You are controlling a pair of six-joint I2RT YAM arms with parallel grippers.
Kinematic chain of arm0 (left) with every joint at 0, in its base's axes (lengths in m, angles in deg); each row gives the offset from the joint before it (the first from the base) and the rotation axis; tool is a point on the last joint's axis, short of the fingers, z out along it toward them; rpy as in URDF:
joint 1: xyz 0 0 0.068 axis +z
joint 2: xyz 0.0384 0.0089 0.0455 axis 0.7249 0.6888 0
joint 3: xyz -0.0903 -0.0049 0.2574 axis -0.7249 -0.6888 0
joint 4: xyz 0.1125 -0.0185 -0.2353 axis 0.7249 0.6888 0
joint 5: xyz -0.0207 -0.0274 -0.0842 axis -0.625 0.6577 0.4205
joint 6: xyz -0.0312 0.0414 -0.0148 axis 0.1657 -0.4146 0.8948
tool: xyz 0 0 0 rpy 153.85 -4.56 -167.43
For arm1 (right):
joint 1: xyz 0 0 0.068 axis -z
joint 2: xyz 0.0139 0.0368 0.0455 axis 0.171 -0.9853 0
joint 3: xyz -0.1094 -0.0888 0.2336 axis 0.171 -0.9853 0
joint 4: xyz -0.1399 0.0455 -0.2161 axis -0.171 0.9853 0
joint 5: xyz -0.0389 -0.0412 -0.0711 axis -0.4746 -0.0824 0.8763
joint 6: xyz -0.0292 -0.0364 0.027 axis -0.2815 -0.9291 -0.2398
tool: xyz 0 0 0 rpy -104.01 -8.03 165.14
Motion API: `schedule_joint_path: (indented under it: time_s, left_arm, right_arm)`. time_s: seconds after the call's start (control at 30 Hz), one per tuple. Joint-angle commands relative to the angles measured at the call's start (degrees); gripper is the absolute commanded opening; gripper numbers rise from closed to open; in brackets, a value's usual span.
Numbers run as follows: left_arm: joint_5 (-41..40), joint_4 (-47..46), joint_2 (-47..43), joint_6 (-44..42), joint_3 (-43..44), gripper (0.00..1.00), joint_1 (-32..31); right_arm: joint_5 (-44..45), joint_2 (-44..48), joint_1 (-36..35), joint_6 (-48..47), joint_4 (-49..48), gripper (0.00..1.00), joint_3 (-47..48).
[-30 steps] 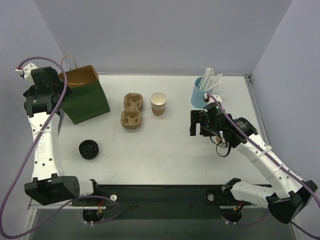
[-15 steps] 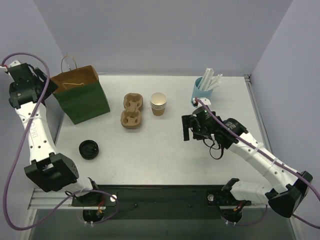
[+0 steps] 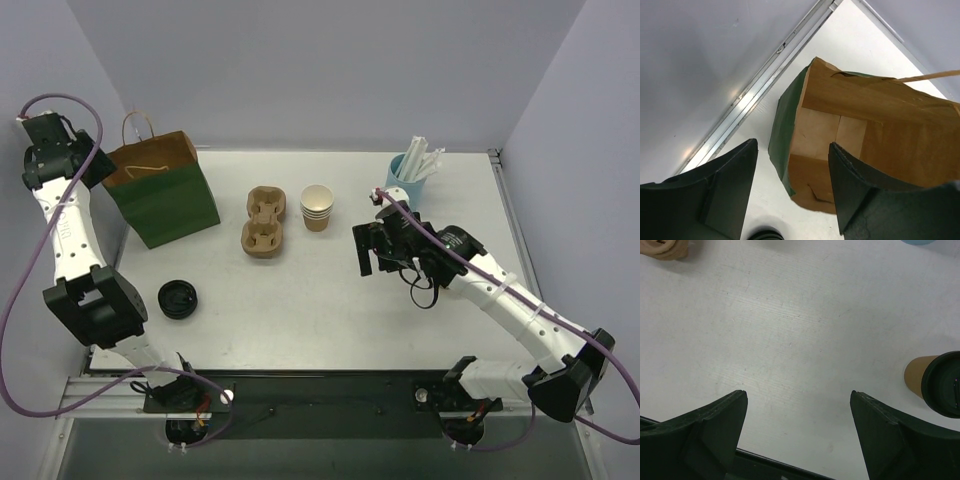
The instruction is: Pack the takeout coffee
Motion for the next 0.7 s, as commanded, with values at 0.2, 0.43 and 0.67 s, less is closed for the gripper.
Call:
schedule_joint_path:
  time_s: [0.2,0.43,0.67]
  left_arm:
    - [1.74,1.21,7.91,-3.89,9.57,0.39,-2.05]
    - [-2.83,4.11,6.15,-4.33,13.96,0.06,-5.3]
    - [-4.94,9.03,4.67,-3.8,22.14,0.0,-6.44]
  right_arm:
    - [0.52,-1.26,-0.41,-1.16,0.69,0.87,3.74]
    - [0.52,-0.83,-1.02,-0.46,0.69,0.87,3.83]
    - [0.79,2.16,-1.64,0.86,0.87,0.87,2.16]
